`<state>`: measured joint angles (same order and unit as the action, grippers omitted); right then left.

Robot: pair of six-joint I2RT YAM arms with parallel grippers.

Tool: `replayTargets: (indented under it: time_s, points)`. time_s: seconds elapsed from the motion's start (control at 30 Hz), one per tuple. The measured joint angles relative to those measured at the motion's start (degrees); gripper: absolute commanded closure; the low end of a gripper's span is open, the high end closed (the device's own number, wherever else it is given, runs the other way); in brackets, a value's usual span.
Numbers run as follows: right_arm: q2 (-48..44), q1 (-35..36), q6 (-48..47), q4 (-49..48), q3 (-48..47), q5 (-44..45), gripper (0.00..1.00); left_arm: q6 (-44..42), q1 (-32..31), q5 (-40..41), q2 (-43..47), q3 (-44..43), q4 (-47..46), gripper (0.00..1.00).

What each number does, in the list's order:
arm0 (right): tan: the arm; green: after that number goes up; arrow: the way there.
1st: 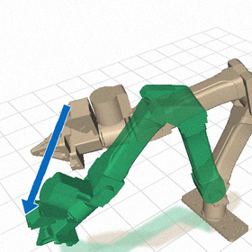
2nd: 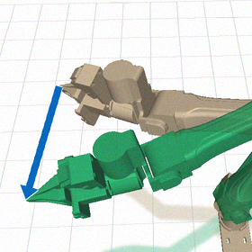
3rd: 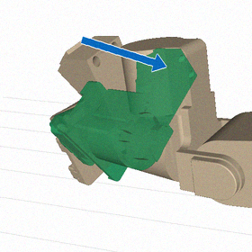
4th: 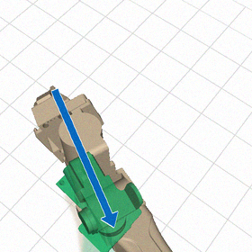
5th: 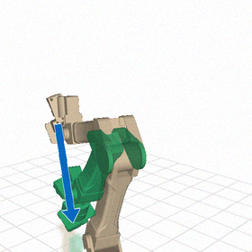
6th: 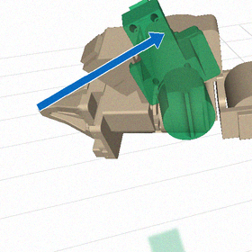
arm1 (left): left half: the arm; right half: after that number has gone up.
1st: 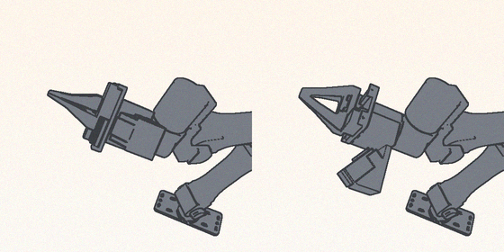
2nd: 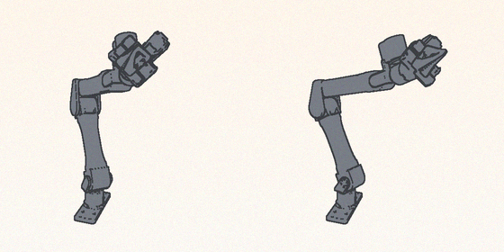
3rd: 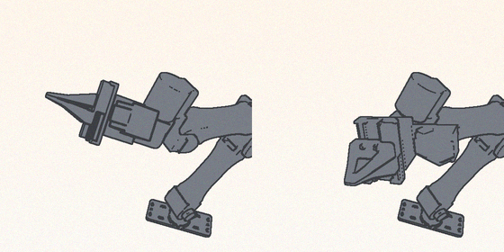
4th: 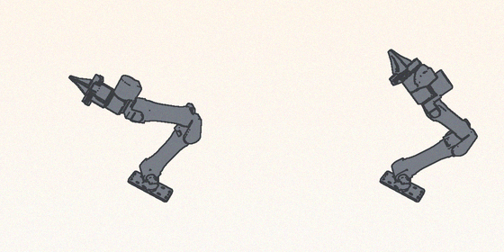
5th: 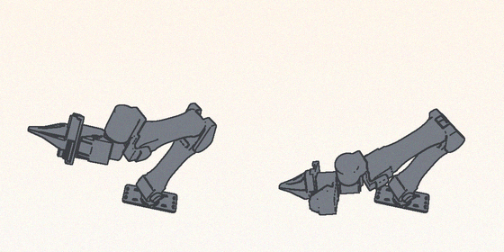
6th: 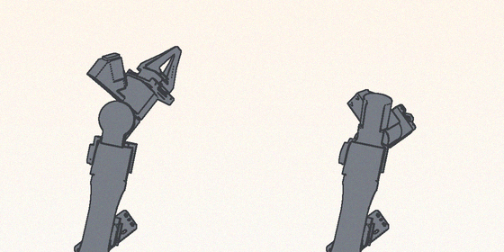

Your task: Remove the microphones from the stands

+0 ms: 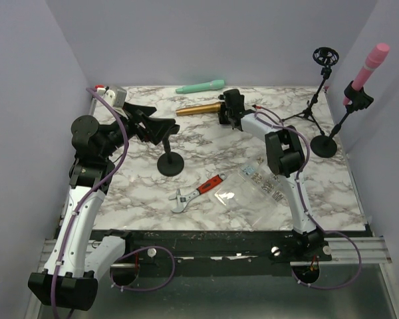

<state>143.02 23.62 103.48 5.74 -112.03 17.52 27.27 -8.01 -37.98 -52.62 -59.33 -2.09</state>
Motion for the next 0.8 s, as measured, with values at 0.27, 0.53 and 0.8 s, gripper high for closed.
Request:
replayTargets:
  time_s: [0.27, 0.53, 0.8]
  points:
    - [-2.0, 0.0, -4.7, 0.1, 1.4, 0.0, 0.0, 0.0, 0.0, 0.0, 0.0, 0.0, 0.0, 0.01]
    - [-14.0, 0.0, -19.1, 0.3, 17.2, -0.4, 0.0, 0.0, 0.0, 0.0, 0.0, 0.0, 0.0, 0.01]
    - [-21.4, 0.0, -56.9, 1.1, 19.4, 5.1, 0.01, 0.1, 0.0, 0.0, -0.2, 0.0, -0.1, 0.01]
